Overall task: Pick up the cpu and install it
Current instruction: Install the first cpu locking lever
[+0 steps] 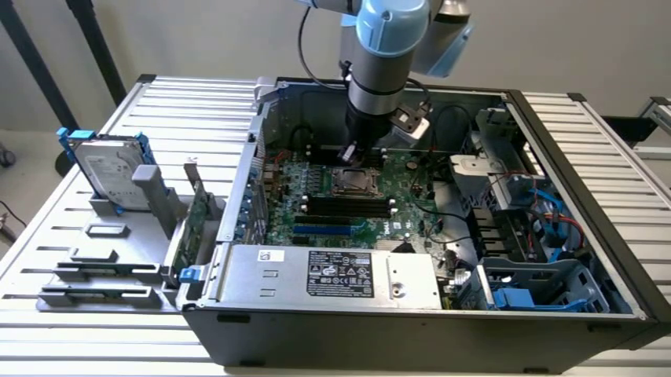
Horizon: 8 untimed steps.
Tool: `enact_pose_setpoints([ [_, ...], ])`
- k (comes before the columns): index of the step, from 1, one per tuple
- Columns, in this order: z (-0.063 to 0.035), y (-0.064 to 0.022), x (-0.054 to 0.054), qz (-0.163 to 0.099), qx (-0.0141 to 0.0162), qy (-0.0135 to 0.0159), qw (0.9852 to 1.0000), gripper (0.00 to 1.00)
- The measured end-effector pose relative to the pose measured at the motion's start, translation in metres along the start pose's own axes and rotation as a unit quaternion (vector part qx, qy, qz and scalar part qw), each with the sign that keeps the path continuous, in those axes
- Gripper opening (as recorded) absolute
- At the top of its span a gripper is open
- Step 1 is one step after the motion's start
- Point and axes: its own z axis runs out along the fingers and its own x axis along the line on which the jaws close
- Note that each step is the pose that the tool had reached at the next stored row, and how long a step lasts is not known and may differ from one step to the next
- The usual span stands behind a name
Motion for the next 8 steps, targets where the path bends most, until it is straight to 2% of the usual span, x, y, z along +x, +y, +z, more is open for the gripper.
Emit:
enact_pose_setpoints([
  [8, 0.0, 0.0048, 0.0034, -0.001, 0.0004, -0.0003, 1.0, 0.11],
])
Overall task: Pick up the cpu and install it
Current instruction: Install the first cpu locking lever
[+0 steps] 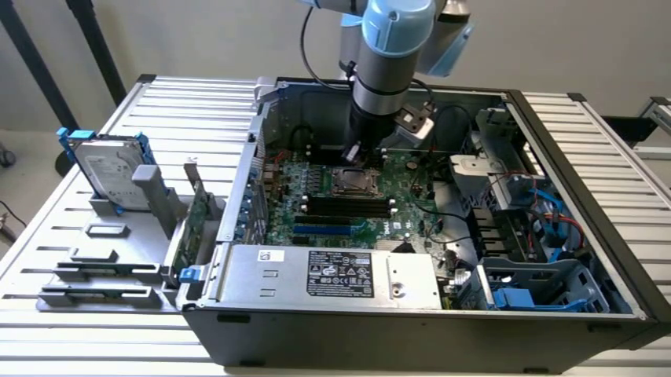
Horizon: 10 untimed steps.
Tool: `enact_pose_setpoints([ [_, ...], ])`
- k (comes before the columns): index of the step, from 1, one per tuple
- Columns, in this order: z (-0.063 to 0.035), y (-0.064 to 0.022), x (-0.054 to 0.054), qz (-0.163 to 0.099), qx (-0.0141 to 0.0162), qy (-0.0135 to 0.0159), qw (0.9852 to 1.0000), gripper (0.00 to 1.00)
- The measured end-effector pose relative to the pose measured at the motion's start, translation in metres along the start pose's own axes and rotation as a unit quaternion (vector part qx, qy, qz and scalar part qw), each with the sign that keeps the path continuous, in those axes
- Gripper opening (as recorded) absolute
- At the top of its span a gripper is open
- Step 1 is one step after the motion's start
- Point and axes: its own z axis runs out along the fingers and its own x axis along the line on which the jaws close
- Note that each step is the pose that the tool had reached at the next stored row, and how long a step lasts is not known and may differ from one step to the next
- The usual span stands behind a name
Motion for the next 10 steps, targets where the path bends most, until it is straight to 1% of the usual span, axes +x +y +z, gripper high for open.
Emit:
enact_pose_setpoints([
  [3, 0.0, 0.0008, 0.0005, 0.0, 0.0005, -0.0003, 1.0, 0.11],
  [4, 0.0, 0.001, 0.0007, 0.0, 0.001, -0.0005, 1.0, 0.11],
  [5, 0.0, 0.0012, 0.0009, 0.001, 0.0022, -0.0007, 1.0, 0.11],
  [7, 0.0, 0.0016, 0.0011, 0.001, 0.0059, -0.0008, 1.0, 0.11],
  [9, 0.0, 0.0018, 0.0013, 0.002, 0.0102, -0.0002, 0.9999, 0.11],
  [10, 0.0, 0.0019, 0.0014, 0.002, 0.0118, 0.0001, 0.9999, 0.11],
])
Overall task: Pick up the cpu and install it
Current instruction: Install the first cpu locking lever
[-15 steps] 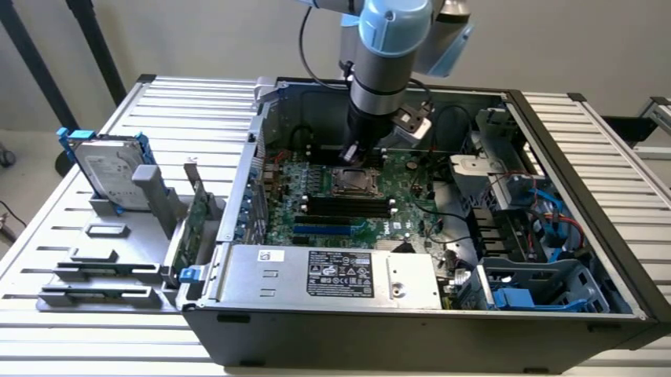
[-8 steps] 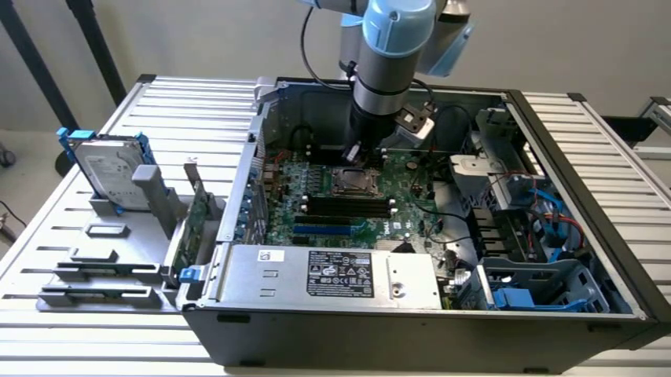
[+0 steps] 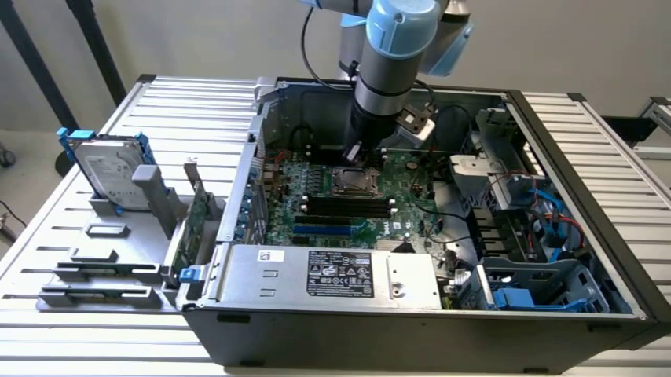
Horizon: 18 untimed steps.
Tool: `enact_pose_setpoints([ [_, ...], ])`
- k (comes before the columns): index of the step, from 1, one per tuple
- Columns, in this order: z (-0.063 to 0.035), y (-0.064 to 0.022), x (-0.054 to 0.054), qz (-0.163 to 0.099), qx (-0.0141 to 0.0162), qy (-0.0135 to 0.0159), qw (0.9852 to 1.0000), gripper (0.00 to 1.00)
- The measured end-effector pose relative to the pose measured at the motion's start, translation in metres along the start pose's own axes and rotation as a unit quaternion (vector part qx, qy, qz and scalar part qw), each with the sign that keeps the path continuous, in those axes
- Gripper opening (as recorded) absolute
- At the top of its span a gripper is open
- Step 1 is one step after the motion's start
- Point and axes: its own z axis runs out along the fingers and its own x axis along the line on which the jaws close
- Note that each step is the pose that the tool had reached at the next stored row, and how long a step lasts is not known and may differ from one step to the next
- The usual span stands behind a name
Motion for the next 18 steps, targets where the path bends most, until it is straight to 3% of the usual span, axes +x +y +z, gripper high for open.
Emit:
enact_pose_setpoints([
  [6, 0.0002, 0.001, 0.0006, 0.0, 0.0032, 0.0016, 1.0, 0.11],
  [15, 0.0003, 0.002, 0.0013, 0.0, 0.0076, 0.0073, 0.9999, 0.11],
  [18, -0.0011, 0.0019, 0.0016, 0.001, 0.0099, 0.0067, 0.9999, 0.11],
])
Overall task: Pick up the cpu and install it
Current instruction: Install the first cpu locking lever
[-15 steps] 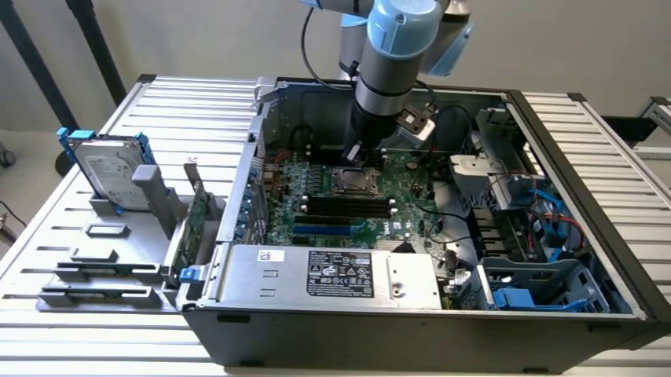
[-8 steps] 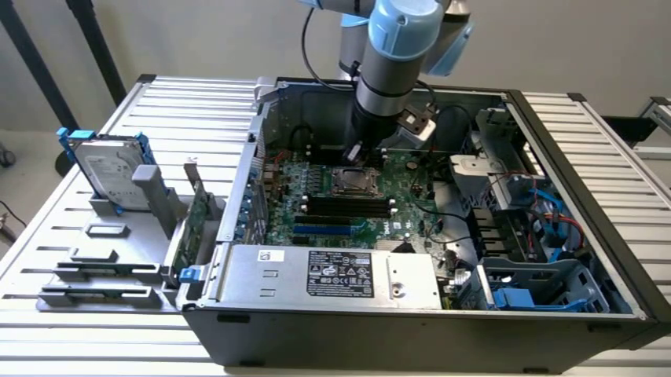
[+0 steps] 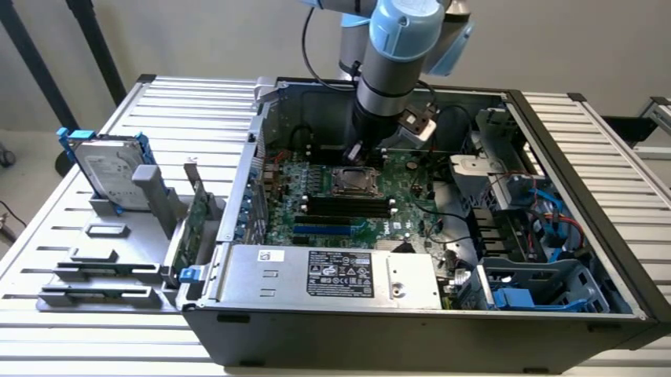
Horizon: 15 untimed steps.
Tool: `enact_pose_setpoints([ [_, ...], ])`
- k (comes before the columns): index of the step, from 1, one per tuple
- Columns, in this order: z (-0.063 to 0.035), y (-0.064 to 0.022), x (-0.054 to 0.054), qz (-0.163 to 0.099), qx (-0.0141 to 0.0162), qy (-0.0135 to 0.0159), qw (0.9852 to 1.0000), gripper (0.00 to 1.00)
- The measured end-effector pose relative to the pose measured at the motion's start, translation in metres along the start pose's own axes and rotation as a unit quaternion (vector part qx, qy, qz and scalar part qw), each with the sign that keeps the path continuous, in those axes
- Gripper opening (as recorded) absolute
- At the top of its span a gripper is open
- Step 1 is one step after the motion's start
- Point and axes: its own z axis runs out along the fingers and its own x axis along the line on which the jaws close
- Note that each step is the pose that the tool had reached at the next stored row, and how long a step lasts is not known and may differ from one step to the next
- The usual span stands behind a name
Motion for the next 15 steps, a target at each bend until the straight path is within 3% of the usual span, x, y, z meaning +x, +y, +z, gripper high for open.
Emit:
enact_pose_setpoints([
  [7, -0.0102, 0.0021, -0.004, 0.002, 0.0062, -0.0046, 1.0, 0.11],
  [15, -0.0228, 0.0098, -0.02, 0.003, 0.0071, -0.0054, 1.0, 0.11],
])
